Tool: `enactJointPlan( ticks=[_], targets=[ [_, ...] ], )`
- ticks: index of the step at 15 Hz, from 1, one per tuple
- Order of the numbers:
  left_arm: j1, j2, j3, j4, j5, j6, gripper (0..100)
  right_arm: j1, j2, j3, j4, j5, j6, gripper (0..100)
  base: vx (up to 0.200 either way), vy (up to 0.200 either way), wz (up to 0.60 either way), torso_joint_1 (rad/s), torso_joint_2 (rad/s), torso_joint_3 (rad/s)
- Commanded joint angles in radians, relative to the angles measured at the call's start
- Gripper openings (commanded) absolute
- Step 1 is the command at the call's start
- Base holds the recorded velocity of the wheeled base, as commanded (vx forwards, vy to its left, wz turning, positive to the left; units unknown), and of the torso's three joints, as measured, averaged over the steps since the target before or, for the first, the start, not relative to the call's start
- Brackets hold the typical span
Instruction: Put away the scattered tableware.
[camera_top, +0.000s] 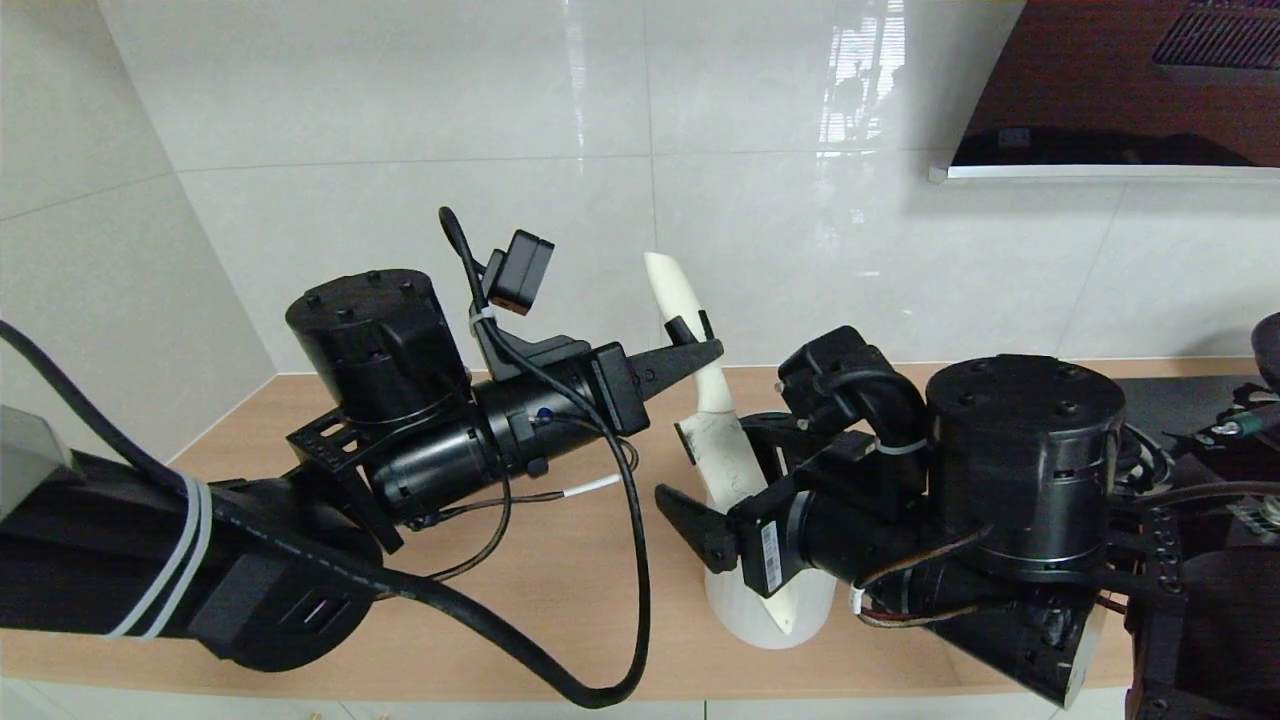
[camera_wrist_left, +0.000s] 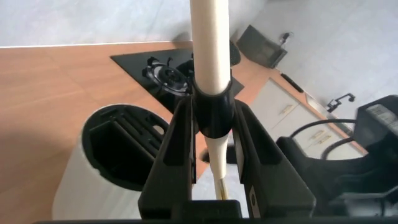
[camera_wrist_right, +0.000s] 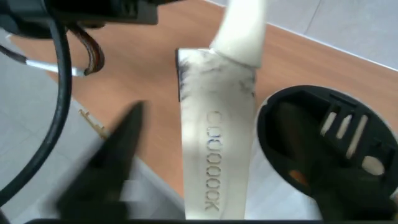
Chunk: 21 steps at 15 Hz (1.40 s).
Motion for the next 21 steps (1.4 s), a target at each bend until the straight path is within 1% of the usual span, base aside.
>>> enactJointPlan(
  ticks=[1, 3, 5, 6, 7, 8, 9, 11, 12, 14, 15, 18, 19, 20, 21],
  targets=[
    [-0.001, -0.033, 0.002, 0.0, -0.001, -0.002, 0, 0.001, -0.001, 0.005, -0.017, -0.002, -0.001, 100, 0.0, 0.0, 0.0, 0.0, 0.0, 0.0],
    [0.0, -0.041, 0.0, -0.005, 0.001, -0.001, 0, -0.016, -0.049, 0.013, -0.049, -0.026, -0.004, 100, 0.0, 0.0, 0.0, 0.0, 0.0, 0.0],
    [0.004, -0.035, -0.024, -0.015, 0.01, 0.005, 0, -0.122, -0.13, 0.01, -0.051, -0.023, -0.007, 100, 0.0, 0.0, 0.0, 0.0, 0.0, 0.0],
    [0.022, -0.032, -0.052, -0.015, 0.01, 0.027, 0, -0.174, -0.159, 0.003, -0.049, -0.023, -0.007, 100, 0.0, 0.0, 0.0, 0.0, 0.0, 0.0],
    [0.045, -0.015, -0.11, -0.015, 0.008, 0.068, 0, -0.204, -0.187, 0.003, -0.048, -0.023, -0.012, 100, 0.0, 0.0, 0.0, 0.0, 0.0, 0.0],
    [0.053, -0.01, -0.142, -0.015, 0.008, 0.087, 0, -0.218, -0.199, 0.003, -0.046, -0.022, -0.02, 100, 0.0, 0.0, 0.0, 0.0, 0.0, 0.0],
    [0.057, -0.013, -0.182, -0.015, 0.008, 0.116, 0, -0.246, -0.224, 0.006, -0.044, -0.022, -0.032, 100, 0.0, 0.0, 0.0, 0.0, 0.0, 0.0],
    [0.057, -0.033, -0.164, -0.017, 0.011, 0.162, 0, -0.255, -0.224, 0.006, -0.044, -0.022, -0.032, 100, 0.0, 0.0, 0.0, 0.0, 0.0, 0.0],
    [0.057, -0.035, -0.162, -0.015, 0.011, 0.179, 0, -0.258, -0.221, 0.006, -0.044, -0.022, -0.032, 100, 0.0, 0.0, 0.0, 0.0, 0.0, 0.0],
    [0.057, -0.021, -0.147, -0.015, 0.011, 0.257, 0, -0.283, -0.21, 0.005, -0.044, -0.022, -0.032, 100, 0.0, 0.0, 0.0, 0.0, 0.0, 0.0],
    [0.056, -0.016, -0.146, -0.015, 0.014, 0.265, 0, -0.283, -0.212, 0.005, -0.044, -0.022, -0.032, 100, 0.0, 0.0, 0.0, 0.0, 0.0, 0.0],
    [0.054, -0.018, -0.146, -0.017, 0.024, 0.265, 0, -0.284, -0.213, 0.005, -0.044, -0.022, -0.033, 100, 0.0, 0.0, 0.0, 0.0, 0.0, 0.0],
    [0.051, -0.026, -0.136, -0.017, 0.028, 0.298, 0, -0.284, -0.21, 0.005, -0.044, -0.022, -0.032, 100, 0.0, 0.0, 0.0, 0.0, 0.0, 0.0],
    [0.051, -0.026, -0.135, -0.017, 0.03, 0.304, 0, -0.284, -0.21, 0.005, -0.044, -0.022, -0.033, 100, 0.0, 0.0, 0.0, 0.0, 0.0, 0.0],
    [0.033, -0.03, -0.113, -0.018, 0.039, 0.357, 0, -0.284, -0.205, 0.005, -0.044, -0.022, -0.033, 100, 0.0, 0.0, 0.0, 0.0, 0.0, 0.0]
  ],
)
